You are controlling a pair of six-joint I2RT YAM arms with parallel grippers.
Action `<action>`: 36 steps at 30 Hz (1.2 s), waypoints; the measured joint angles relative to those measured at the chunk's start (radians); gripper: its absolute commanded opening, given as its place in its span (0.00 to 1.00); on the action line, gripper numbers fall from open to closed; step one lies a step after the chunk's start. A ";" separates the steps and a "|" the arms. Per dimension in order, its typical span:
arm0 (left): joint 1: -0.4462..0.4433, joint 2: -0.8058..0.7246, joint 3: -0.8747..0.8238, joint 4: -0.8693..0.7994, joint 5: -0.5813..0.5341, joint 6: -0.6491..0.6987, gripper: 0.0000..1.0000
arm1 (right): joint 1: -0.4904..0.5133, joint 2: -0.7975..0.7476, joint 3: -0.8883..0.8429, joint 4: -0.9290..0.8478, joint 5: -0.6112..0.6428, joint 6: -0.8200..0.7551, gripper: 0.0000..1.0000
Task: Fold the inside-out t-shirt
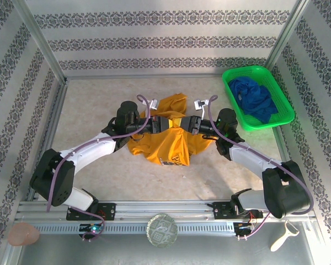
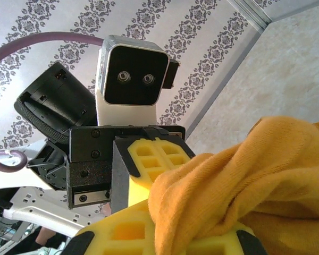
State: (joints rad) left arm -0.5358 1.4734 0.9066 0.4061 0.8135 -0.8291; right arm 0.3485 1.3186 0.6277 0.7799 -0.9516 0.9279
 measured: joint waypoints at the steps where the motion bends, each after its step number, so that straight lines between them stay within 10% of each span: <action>1: 0.000 0.000 0.000 0.008 -0.001 -0.011 0.00 | -0.005 0.000 0.000 0.003 0.002 0.006 0.59; 4: 0.000 -0.003 0.000 0.025 -0.009 -0.028 0.00 | -0.016 -0.004 -0.023 0.025 0.021 0.010 0.84; 11: 0.000 -0.035 0.047 -0.015 -0.043 -0.033 0.00 | -0.018 -0.022 -0.179 0.014 0.064 -0.010 0.84; 13: 0.000 -0.041 0.073 -0.029 -0.048 -0.036 0.00 | -0.012 -0.022 -0.209 0.010 0.082 -0.021 0.69; 17: 0.000 -0.060 0.116 -0.049 -0.047 -0.055 0.00 | -0.010 0.000 -0.229 0.007 0.112 -0.042 0.00; 26: 0.001 -0.101 0.220 -0.198 -0.060 -0.061 0.00 | -0.049 0.089 -0.183 -0.063 0.229 -0.078 0.00; 30: 0.001 -0.115 0.224 -0.226 -0.067 -0.061 0.00 | -0.095 0.051 -0.173 -0.184 0.290 -0.096 0.59; 36: 0.001 -0.137 0.218 -0.219 -0.095 -0.058 0.00 | -0.102 -0.235 -0.138 -0.513 0.366 -0.161 0.74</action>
State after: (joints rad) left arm -0.5350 1.3361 1.1244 0.1867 0.7185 -0.8867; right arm 0.2466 1.0832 0.4892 0.2672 -0.5854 0.7670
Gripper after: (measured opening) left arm 0.041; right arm 0.707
